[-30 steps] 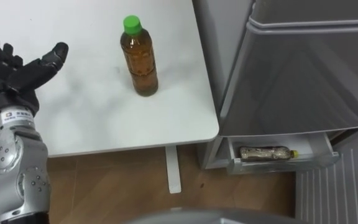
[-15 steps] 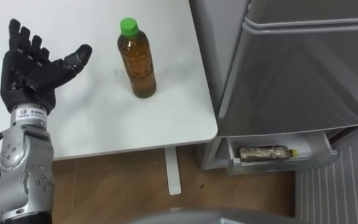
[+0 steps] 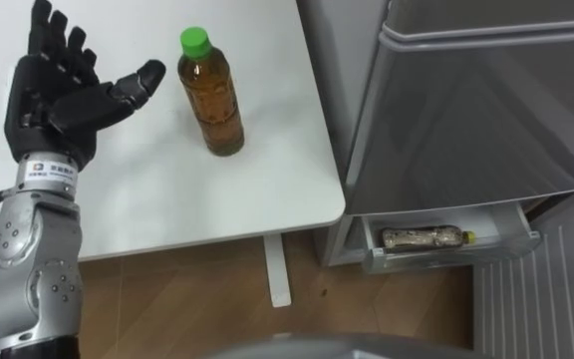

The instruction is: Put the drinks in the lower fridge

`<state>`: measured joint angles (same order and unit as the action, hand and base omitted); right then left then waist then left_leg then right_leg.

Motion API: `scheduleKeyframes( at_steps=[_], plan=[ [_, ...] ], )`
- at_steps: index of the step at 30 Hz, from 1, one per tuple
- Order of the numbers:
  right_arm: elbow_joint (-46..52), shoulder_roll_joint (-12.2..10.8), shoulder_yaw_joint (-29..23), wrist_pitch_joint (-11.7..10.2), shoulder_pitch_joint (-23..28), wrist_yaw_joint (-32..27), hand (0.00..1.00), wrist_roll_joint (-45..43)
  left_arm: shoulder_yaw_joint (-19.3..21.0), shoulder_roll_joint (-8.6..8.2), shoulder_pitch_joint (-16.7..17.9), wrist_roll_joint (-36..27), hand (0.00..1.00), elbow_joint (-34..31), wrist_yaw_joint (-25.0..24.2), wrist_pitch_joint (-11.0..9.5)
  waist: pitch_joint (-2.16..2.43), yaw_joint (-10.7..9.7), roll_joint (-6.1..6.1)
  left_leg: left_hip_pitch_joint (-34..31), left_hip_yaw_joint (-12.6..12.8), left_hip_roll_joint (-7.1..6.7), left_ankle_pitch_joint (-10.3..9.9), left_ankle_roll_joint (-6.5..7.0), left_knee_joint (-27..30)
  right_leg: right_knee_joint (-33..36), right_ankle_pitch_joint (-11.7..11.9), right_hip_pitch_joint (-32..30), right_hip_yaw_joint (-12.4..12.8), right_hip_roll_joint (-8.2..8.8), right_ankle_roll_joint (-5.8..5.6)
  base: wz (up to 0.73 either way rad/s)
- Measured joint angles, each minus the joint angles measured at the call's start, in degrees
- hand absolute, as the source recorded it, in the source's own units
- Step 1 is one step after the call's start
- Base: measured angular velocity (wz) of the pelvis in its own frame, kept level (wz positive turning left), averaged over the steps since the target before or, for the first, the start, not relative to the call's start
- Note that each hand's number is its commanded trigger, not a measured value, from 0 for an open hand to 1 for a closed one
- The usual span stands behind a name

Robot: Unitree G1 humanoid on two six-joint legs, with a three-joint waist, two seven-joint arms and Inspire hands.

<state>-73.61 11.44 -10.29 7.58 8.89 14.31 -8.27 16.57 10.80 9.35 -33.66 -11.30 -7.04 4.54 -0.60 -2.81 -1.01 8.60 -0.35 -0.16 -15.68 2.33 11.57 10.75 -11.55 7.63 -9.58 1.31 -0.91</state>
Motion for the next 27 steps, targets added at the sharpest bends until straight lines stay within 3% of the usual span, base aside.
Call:
scheduleKeyframes(
  at_steps=[10, 16, 27],
  plan=[
    [-0.1, 0.1, 0.0, 0.0, -0.4, 1.0, 0.00, -0.7, 0.0, 1.84, -0.2, 0.0, 0.00, 0.0, -1.0, 0.0, -0.07, -0.2, -0.50, -0.2, 0.0, 0.12, 0.0, 0.00, -0.3, 0.0, 0.0, -0.3, -0.2, -0.14, 0.00, 0.00],
    [-0.5, 0.6, 0.5, 0.0, -1.1, 1.4, 0.00, -0.7, -2.1, 2.81, -1.1, 0.0, 0.00, 0.0, -3.1, 0.0, 0.09, -0.4, -0.90, -1.1, 0.2, 0.10, 0.0, -0.02, 0.1, 0.1, 0.0, -1.0, -0.1, -0.05, 0.00, 0.00],
    [-0.6, 0.9, 2.5, 0.0, -1.7, 1.5, 0.00, -0.8, -5.0, 3.02, -1.3, 0.9, 0.00, 0.0, -6.7, 0.0, 0.00, -0.2, -0.66, -1.2, 1.1, 0.08, 0.0, -0.02, 0.4, 0.3, 0.0, -1.2, 0.1, 0.03, 0.00, -0.01]
  ],
)
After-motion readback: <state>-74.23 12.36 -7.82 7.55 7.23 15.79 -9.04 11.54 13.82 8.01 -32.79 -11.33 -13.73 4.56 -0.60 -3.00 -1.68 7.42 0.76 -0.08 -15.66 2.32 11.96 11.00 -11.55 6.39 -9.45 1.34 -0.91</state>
